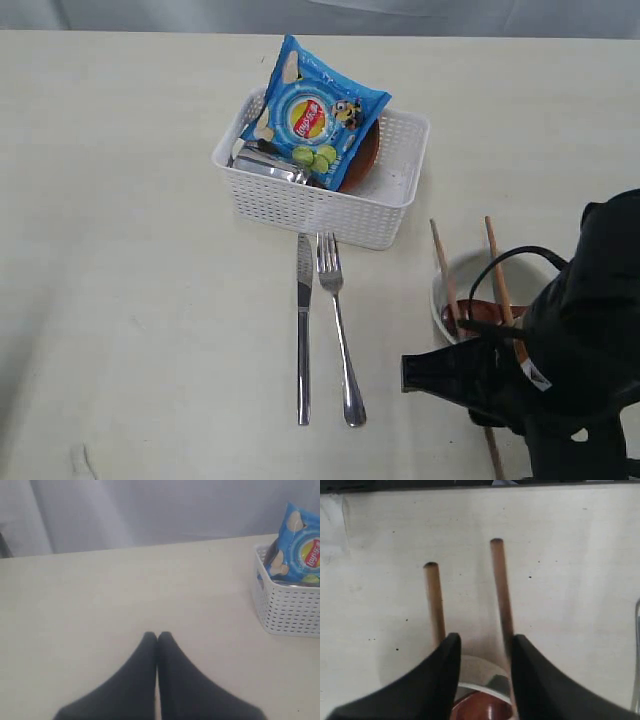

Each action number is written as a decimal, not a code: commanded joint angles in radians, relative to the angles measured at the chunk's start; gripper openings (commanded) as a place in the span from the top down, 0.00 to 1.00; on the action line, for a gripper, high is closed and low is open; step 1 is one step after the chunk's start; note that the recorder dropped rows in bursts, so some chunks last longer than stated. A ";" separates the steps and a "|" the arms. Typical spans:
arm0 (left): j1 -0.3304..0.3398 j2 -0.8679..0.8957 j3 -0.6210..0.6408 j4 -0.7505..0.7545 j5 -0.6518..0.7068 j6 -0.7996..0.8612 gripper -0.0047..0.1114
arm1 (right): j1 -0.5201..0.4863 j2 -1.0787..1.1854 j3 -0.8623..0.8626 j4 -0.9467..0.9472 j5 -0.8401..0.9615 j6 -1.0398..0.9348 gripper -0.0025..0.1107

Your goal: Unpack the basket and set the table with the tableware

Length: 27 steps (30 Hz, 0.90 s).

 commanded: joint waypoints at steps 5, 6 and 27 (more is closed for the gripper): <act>-0.003 -0.005 0.002 -0.004 -0.002 0.000 0.96 | -0.007 0.003 0.005 -0.017 0.004 0.012 0.63; -0.003 -0.005 0.002 -0.004 -0.002 0.000 0.96 | -0.007 0.003 0.005 -0.017 -0.004 0.025 0.63; -0.003 -0.005 0.002 -0.004 -0.002 0.000 0.96 | -0.007 -0.112 -0.048 -0.105 -0.348 2.081 0.63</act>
